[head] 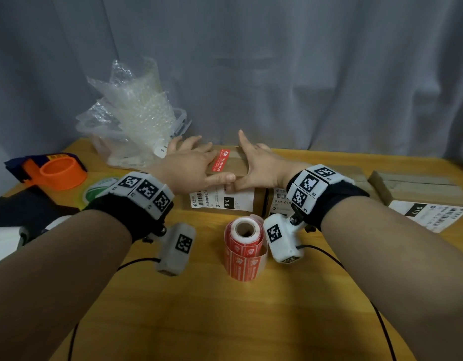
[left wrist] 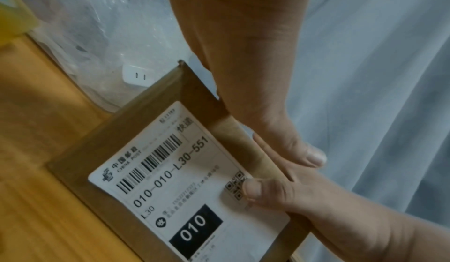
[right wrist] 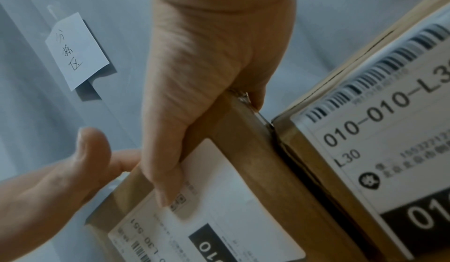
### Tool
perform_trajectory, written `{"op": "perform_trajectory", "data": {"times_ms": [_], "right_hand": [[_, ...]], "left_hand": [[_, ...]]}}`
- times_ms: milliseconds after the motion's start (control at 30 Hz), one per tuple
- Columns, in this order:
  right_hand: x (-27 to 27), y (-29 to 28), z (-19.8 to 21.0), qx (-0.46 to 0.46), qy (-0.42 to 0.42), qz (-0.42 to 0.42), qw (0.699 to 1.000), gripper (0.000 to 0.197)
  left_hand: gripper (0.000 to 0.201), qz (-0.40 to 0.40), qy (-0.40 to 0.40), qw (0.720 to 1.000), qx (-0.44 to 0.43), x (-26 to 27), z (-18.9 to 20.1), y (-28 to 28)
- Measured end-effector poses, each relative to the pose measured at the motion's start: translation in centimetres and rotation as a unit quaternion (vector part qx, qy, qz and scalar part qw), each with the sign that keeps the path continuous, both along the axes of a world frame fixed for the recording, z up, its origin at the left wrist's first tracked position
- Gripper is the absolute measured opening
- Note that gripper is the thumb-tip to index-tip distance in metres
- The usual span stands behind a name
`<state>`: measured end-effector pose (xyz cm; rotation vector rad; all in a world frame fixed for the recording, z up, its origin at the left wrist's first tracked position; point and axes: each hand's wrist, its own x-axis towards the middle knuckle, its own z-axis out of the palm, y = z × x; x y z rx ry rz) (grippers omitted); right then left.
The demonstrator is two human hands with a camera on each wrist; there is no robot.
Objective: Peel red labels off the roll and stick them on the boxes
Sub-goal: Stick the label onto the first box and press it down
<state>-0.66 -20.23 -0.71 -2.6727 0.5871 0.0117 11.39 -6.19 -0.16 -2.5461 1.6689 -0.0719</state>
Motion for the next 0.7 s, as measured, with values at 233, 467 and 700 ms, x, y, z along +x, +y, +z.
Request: {"op": "perform_trajectory", "data": {"times_ms": [233, 467, 700], "right_hand": [[-0.3, 0.2, 0.2, -0.022, -0.005, 0.019, 1.000, 0.122], [0.1, -0.2, 0.1, -0.067, 0.025, 0.043, 0.997, 0.103], [0.1, 0.0, 0.0, -0.076, 0.037, 0.032, 0.996, 0.107]], "left_hand": [[0.107, 0.014, -0.006, 1.000, -0.013, -0.3, -0.5, -0.7], [0.097, -0.021, -0.006, 0.999, -0.032, 0.6, -0.2, 0.1], [0.038, -0.111, 0.016, 0.979, -0.169, 0.2, -0.3, 2.8]]}}
